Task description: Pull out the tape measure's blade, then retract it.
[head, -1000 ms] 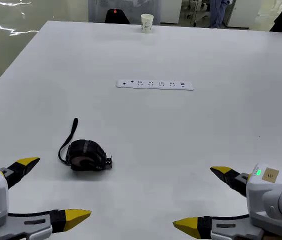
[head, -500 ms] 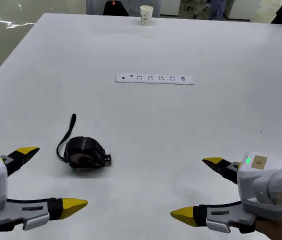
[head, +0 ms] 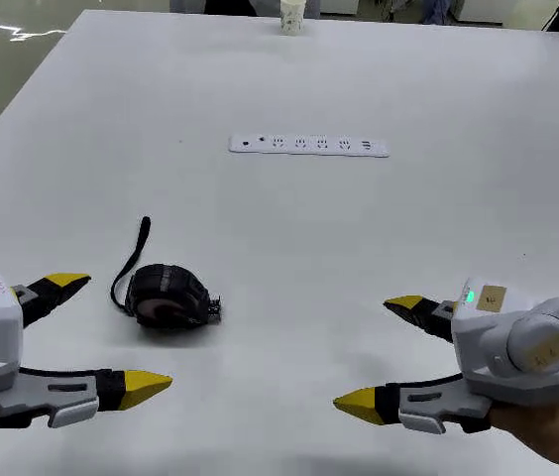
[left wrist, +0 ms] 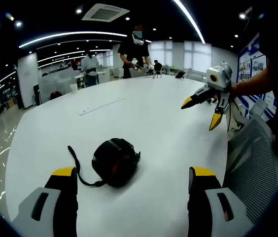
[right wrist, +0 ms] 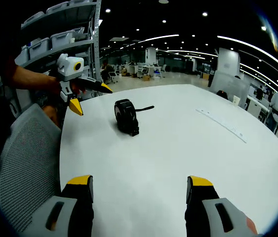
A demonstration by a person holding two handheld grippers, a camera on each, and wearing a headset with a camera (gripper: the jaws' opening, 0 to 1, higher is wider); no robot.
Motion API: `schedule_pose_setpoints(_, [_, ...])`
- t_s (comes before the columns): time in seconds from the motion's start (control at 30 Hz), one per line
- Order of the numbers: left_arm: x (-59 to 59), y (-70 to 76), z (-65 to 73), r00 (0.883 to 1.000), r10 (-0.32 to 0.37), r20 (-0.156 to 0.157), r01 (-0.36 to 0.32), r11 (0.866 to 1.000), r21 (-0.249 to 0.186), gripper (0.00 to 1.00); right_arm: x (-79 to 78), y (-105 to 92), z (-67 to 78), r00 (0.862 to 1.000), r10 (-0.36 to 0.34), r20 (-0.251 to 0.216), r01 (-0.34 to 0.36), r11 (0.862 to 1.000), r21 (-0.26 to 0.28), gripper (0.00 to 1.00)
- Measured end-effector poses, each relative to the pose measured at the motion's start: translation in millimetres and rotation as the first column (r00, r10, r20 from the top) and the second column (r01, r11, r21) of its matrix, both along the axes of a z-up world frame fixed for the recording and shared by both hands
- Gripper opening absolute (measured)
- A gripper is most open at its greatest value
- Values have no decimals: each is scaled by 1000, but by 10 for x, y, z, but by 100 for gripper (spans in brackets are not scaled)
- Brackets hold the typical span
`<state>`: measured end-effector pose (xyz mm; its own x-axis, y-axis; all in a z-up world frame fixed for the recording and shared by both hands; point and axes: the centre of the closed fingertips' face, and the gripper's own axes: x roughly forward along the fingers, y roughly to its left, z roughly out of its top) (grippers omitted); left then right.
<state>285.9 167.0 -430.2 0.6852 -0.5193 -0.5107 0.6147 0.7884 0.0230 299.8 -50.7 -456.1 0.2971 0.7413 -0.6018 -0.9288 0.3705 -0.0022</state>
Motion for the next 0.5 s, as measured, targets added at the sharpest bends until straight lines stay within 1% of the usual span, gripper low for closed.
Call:
schedule_pose_setpoints(0.07, [21, 4, -3, 1000, -10, -5, 10, 1000, 3, 88, 19, 21, -7, 1000, 16, 7, -16, 1000, -4, 75])
schedule_pose_setpoints(0.23, [63, 28, -21, 999, -38, -16, 38, 999, 17, 83, 54, 73, -31, 999, 48, 7, -48, 999, -14, 72])
schedule_pose_setpoints(0.5, [153, 61, -24, 997, -76, -18, 77, 996, 44, 77, 122, 173, -53, 996, 93, 12, -92, 995, -26, 68])
